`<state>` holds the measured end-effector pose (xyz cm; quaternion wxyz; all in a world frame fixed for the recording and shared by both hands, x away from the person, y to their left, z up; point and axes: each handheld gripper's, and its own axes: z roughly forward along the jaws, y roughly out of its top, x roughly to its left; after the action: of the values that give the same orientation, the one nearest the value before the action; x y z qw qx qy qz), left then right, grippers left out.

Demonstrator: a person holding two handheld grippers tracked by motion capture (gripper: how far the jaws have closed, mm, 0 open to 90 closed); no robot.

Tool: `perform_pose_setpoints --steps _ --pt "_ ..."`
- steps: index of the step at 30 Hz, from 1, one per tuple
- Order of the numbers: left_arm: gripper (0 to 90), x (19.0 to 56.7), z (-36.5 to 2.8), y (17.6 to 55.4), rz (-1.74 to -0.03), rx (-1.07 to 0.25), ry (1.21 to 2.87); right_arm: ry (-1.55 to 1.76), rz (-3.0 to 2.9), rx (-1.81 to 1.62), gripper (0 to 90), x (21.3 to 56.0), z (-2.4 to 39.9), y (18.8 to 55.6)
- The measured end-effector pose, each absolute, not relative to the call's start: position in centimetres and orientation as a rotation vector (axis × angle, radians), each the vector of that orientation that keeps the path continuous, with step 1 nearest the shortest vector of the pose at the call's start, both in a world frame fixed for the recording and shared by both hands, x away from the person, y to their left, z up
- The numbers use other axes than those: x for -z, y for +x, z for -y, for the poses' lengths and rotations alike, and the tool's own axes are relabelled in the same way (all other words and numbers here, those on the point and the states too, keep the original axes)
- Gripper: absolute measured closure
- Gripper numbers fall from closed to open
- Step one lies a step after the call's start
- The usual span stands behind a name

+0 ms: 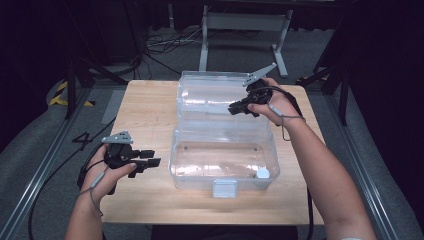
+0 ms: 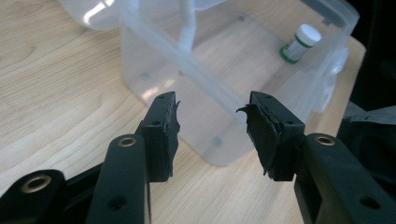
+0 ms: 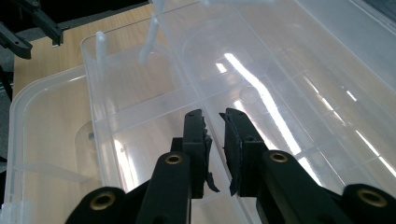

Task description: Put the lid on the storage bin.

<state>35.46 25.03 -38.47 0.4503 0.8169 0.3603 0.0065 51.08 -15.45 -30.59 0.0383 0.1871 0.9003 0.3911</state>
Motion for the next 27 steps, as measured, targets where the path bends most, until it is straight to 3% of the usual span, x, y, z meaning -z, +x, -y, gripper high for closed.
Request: perform_pose_setpoints --steps 27 --pt "54.0 38.1 -19.1 34.8 -0.674 0.111 2.082 0.591 -2.752 -1.259 82.4 31.0 15.8 50.9"
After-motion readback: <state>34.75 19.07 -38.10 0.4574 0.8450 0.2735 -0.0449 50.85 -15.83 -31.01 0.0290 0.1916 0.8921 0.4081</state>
